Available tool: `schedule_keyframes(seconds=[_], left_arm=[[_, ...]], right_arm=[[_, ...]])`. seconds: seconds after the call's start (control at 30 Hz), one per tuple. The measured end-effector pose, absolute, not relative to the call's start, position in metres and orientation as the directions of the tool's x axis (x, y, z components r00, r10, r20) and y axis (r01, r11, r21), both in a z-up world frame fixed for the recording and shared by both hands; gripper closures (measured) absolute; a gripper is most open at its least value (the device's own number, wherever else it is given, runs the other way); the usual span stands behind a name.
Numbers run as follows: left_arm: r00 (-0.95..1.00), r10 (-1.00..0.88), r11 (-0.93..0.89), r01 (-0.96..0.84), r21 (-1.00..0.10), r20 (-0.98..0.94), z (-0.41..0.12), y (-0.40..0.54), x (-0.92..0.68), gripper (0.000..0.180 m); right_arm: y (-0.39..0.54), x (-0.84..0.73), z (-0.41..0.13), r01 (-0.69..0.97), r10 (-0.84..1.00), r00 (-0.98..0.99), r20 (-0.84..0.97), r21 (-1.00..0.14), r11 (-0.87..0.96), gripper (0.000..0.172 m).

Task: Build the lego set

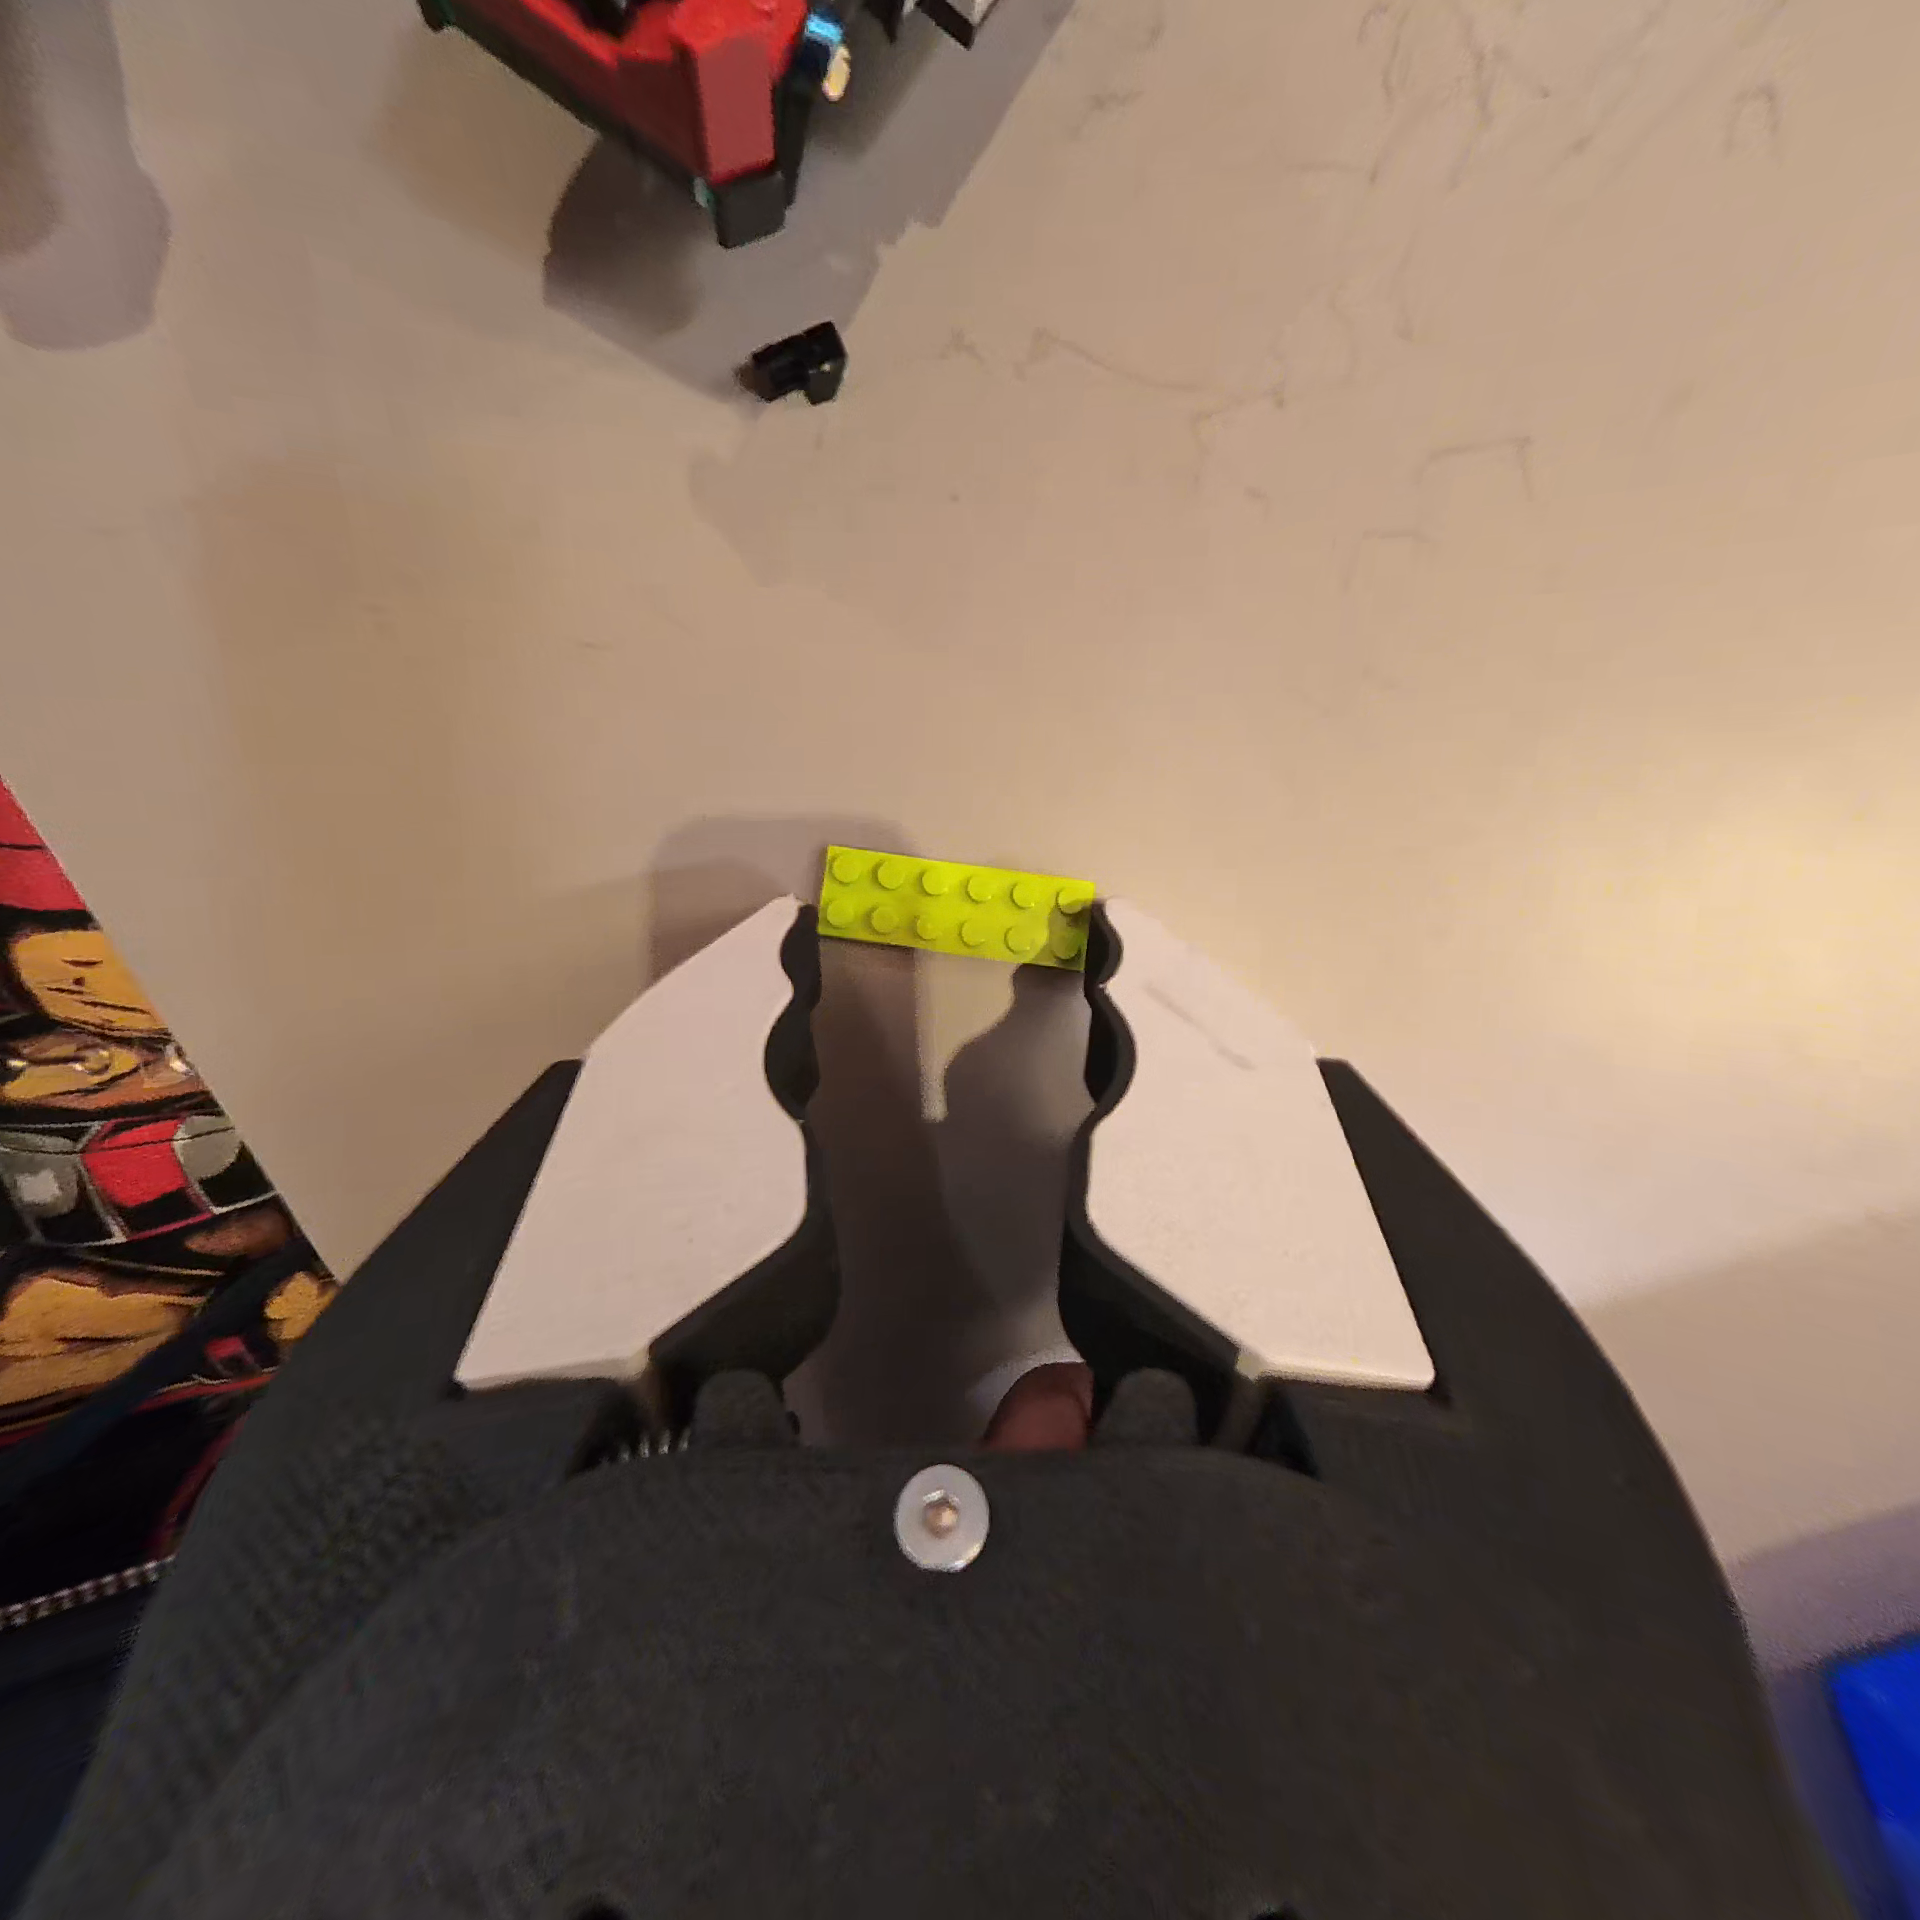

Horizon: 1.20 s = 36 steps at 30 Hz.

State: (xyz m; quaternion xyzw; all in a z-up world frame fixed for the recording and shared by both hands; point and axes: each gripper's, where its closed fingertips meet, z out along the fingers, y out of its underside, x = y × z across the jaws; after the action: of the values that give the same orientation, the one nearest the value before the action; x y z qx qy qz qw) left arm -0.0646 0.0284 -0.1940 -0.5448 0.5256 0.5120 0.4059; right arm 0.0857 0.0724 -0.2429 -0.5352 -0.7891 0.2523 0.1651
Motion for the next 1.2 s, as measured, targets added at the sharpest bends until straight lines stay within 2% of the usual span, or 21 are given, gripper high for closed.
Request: schedule_keyframes(seconds=[0.33, 0.53, 0.63, 1.2], left_arm=[[-0.062, -0.096, -0.066, -0.996, 0.068, -0.994, -0.184, 0.026, -0.054, 0.156], [-0.093, -0.093, -0.028, -0.995, 0.096, -0.991, -0.187, 0.027, -0.043, 0.156], [-0.103, -0.085, -0.005, -0.995, 0.104, -0.991, -0.187, 0.027, -0.036, 0.156], [-0.13, -0.041, 0.053, -0.99, 0.128, -0.991, -0.179, 0.025, -0.019, 0.155]], right_arm=[[0.059, 0.074, -0.229, 0.606, 0.842, -0.537, 0.051, -0.671, 0.427, 0.123], [0.031, 0.061, -0.168, 0.396, 0.759, -0.646, 0.087, -0.811, 0.43, 0.123], [0.012, 0.049, -0.144, 0.313, 0.709, -0.696, 0.113, -0.84, 0.442, 0.123], [-0.022, 0.015, -0.154, 0.205, 0.506, -0.841, 0.192, -0.752, 0.627, 0.123]])
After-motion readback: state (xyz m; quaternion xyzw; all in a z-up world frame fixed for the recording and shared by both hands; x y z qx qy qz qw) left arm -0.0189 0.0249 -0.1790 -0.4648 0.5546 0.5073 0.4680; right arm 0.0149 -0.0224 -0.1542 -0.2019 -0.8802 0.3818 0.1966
